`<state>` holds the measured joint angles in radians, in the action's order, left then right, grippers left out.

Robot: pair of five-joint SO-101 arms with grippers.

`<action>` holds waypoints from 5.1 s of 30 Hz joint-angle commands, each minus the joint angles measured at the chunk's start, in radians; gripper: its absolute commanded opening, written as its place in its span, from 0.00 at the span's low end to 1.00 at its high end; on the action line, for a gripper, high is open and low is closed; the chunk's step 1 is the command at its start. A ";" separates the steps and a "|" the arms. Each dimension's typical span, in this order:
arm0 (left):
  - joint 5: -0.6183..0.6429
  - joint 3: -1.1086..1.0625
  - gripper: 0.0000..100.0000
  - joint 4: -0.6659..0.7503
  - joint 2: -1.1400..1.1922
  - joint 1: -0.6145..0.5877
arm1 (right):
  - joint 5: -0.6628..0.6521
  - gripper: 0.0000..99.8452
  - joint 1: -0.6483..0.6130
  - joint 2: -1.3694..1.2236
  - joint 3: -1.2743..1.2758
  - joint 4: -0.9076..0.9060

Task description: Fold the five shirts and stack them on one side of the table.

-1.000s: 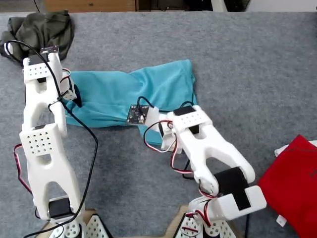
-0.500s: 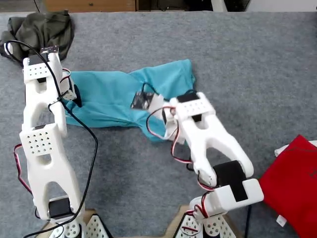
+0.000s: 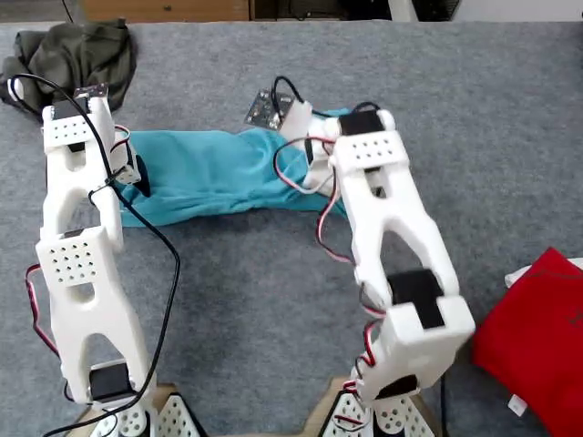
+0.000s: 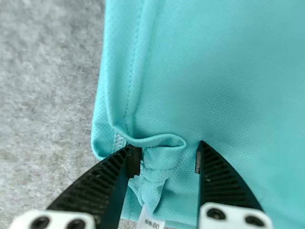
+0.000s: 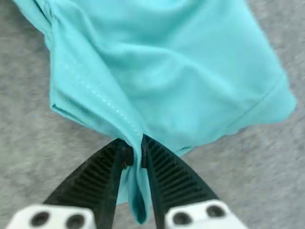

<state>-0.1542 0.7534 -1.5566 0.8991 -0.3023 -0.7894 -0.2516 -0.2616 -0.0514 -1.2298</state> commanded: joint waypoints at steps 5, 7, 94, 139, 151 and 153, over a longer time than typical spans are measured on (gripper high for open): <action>-0.008 0.029 0.21 0.025 -0.001 0.015 | -0.051 0.01 0.015 -0.200 -0.351 -0.049; -0.008 0.029 0.21 0.025 -0.001 0.015 | -0.051 0.01 0.002 -0.248 -0.440 -0.104; -0.072 0.114 0.21 -0.089 -0.124 -0.029 | 0.224 0.24 -0.065 -0.318 -0.849 -0.554; -0.141 0.025 0.23 -0.203 -0.323 -0.135 | 0.267 0.24 -0.050 -0.317 -0.848 -0.554; -0.192 0.164 0.23 -0.034 0.024 -0.137 | 0.264 0.24 -0.047 -0.315 -0.854 -0.554; -0.190 0.209 0.23 -0.046 0.070 -0.133 | 0.264 0.24 -0.047 -0.315 -0.854 -0.554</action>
<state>-0.3429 0.8669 -1.6042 0.9452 -0.4342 -0.5301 -0.3130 -0.6728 -0.8984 -1.7668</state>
